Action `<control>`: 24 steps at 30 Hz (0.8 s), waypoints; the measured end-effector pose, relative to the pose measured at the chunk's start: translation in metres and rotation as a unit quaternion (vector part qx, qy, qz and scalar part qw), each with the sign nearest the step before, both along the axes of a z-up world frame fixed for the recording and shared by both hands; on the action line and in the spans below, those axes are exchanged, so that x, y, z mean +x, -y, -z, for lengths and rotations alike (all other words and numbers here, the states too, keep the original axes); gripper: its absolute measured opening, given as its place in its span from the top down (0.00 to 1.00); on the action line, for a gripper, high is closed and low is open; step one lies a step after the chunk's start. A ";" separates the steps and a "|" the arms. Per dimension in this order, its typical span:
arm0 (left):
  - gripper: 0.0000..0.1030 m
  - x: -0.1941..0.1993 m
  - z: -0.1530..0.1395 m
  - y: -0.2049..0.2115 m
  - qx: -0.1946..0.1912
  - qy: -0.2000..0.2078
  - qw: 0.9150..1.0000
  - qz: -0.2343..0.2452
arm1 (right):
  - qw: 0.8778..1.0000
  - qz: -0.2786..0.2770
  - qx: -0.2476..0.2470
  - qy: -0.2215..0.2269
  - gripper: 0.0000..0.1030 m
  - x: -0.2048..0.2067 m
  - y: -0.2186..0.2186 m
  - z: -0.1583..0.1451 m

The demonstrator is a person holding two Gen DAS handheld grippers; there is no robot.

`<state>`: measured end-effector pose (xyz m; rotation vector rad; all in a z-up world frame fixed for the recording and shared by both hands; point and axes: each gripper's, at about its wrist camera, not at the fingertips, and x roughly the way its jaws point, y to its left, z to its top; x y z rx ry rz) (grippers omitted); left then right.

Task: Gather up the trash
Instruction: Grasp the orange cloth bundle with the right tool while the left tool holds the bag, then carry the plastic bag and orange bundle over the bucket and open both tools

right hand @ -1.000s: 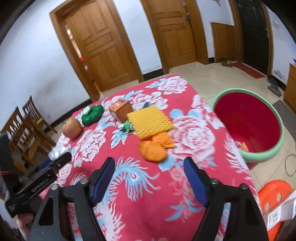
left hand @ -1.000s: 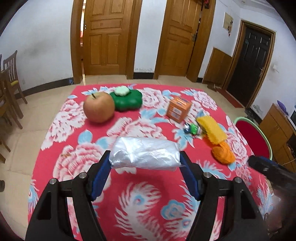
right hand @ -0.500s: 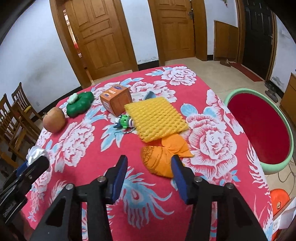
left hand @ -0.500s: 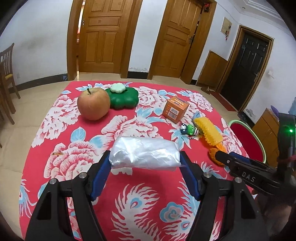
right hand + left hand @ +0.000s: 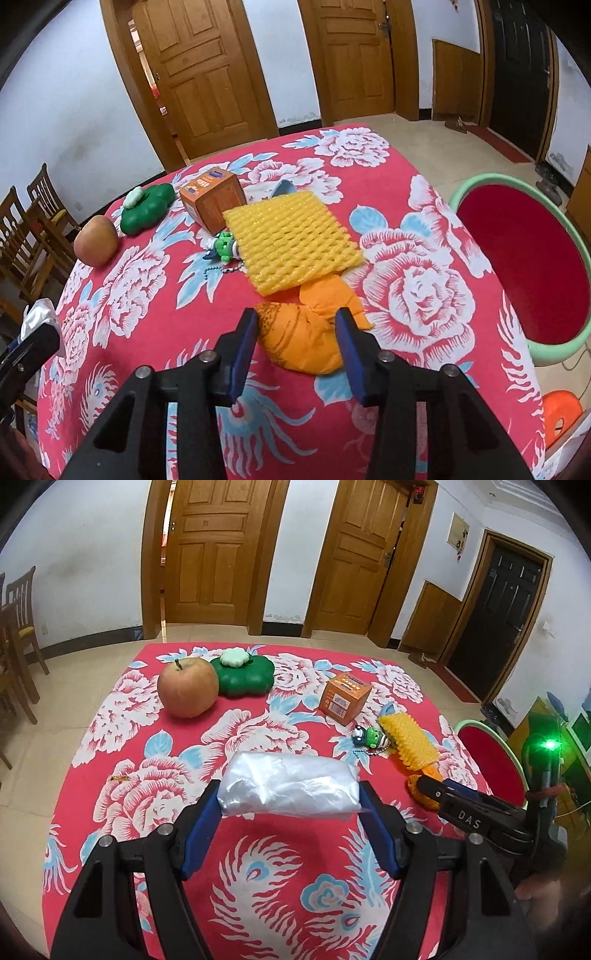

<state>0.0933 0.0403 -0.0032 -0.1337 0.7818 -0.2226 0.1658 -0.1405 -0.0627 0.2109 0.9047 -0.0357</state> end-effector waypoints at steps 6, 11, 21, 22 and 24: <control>0.30 0.001 -0.003 0.011 -0.001 -0.005 1.000 0.000 | 1.000 -0.002 0.030 -0.002 0.53 -0.004 0.008 0.004; 0.30 -0.001 -0.010 0.021 0.004 0.000 1.000 0.004 | 1.000 -0.022 0.019 -0.002 0.64 -0.005 0.005 0.003; 0.30 -0.001 -0.016 0.033 0.014 0.002 1.000 0.000 | 0.996 -0.048 0.077 -0.016 0.71 -0.035 0.023 -0.007; 0.30 -0.002 -0.017 0.035 0.016 0.004 1.000 0.000 | 0.996 -0.049 0.075 -0.015 0.71 -0.041 0.026 -0.008; 0.30 -0.003 -0.020 0.042 0.018 0.007 1.000 0.009 | 0.996 -0.050 0.076 -0.012 0.71 -0.052 0.033 -0.011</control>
